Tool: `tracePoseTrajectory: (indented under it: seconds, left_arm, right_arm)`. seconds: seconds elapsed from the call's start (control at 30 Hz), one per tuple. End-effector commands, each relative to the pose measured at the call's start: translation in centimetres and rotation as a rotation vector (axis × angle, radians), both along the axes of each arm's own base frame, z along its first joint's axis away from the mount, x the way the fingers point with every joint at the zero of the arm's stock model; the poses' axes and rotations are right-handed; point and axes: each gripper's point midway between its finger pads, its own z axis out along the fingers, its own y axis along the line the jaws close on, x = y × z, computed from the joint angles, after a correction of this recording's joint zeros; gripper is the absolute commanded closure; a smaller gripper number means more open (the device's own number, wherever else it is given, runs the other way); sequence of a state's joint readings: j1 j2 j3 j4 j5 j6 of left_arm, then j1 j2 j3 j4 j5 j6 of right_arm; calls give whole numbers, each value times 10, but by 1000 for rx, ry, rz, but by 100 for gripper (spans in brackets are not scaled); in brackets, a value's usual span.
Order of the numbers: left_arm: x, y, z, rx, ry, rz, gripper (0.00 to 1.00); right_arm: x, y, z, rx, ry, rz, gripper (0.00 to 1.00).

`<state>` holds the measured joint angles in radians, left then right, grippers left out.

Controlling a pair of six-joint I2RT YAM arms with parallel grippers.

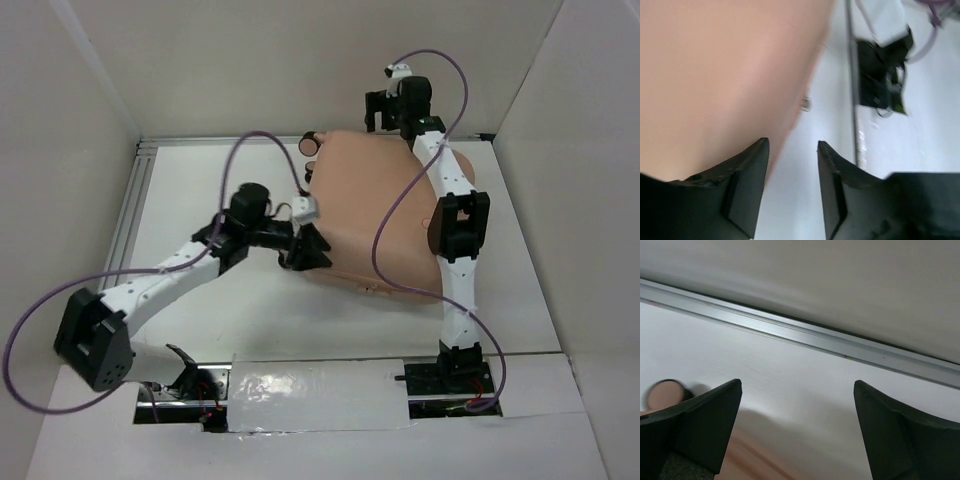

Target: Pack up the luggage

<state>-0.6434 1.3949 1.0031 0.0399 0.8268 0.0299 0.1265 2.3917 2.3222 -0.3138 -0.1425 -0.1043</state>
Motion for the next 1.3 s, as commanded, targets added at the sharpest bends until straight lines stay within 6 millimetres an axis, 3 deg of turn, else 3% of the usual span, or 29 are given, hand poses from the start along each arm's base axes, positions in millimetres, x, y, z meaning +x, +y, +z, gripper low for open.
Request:
tracePoseTrajectory:
  seconds: [0.0,0.07,0.1,0.13,0.17,0.2,0.23,0.27,0.3,0.33,0.37,0.4,0.43,0.47,0.5,0.53,0.57,0.6,0.63,0.67,0.77,0.8,0.83,0.9,0.93,1.03,1.1,1.27]
  left_arm:
    - [25,48,46,-52,-91,134,42]
    - [22,71,83,-114,-155,151,40]
    - [23,81,92,-133,-144,175,37]
    - [39,105,103,-153,-167,252,33]
    - [48,118,110,-162,-183,309,30]
    - [60,131,109,-155,-181,377,28]
    - [79,152,111,-146,-203,476,23]
    - [96,169,104,-124,-213,584,22]
    - [110,179,100,-112,-216,643,20]
    - [124,186,81,-82,-187,679,20]
    - [135,193,75,-63,-194,717,19]
    - [139,193,64,-50,-183,716,19]
    - [144,193,56,-46,-174,716,19]
    - [155,194,33,-33,-139,714,19]
    - [156,194,34,-37,-147,714,19]
    - [159,196,24,-46,-100,699,19]
    - [161,194,22,-55,-104,678,20]
    - [161,193,17,-67,-87,659,22]
    - [163,195,13,-70,-84,637,23]
    - [162,190,12,-79,-79,590,23]
    - [175,200,-22,-38,12,568,29]
    - [172,196,-22,-64,27,492,31]
    - [172,196,-43,-66,58,431,33]
    - [164,190,-50,-115,78,332,33]
    - [160,186,-59,-112,61,299,33]
    - [152,158,-75,-66,39,234,36]
    - [152,137,-79,-79,27,161,38]
    - [146,109,-83,-115,79,52,40]
  right_arm:
    - [-41,9,112,104,-72,2,1]
    - [-54,0,141,105,-113,-41,1]
    - [-61,-4,138,97,-98,-58,1]
    - [-77,-15,172,102,-157,-81,1]
    - [-84,-22,180,95,-167,-110,1]
    - [-92,-32,171,95,-132,-140,1]
    - [-109,-44,193,94,-162,-169,1]
    - [-118,-53,191,104,-141,-198,1]
    - [-124,-62,171,111,-92,-234,1]
    - [-142,-78,183,123,-101,-265,1]
    - [-151,-83,177,136,-82,-271,1]
    - [-160,-89,147,159,-8,-293,1]
    - [-170,-93,137,174,23,-302,1]
    - [-195,-100,141,190,21,-313,1]
    - [-197,-99,121,203,67,-325,1]
    - [-219,-103,127,231,57,-348,1]
    - [-219,-107,127,247,59,-349,1]
    - [-226,-109,114,248,88,-352,1]
    - [-235,-108,119,250,75,-351,1]
    - [-238,-112,115,259,83,-365,1]
    - [-246,-121,105,265,116,-397,1]
    - [-249,-126,101,265,122,-410,1]
    - [-251,-124,89,267,151,-404,1]
    - [-259,-128,86,282,158,-401,1]
    - [-260,-126,76,284,176,-395,1]
    - [-263,-129,75,307,176,-392,1]
    - [-260,-130,69,316,202,-385,1]
    - [-250,-128,69,314,231,-361,1]
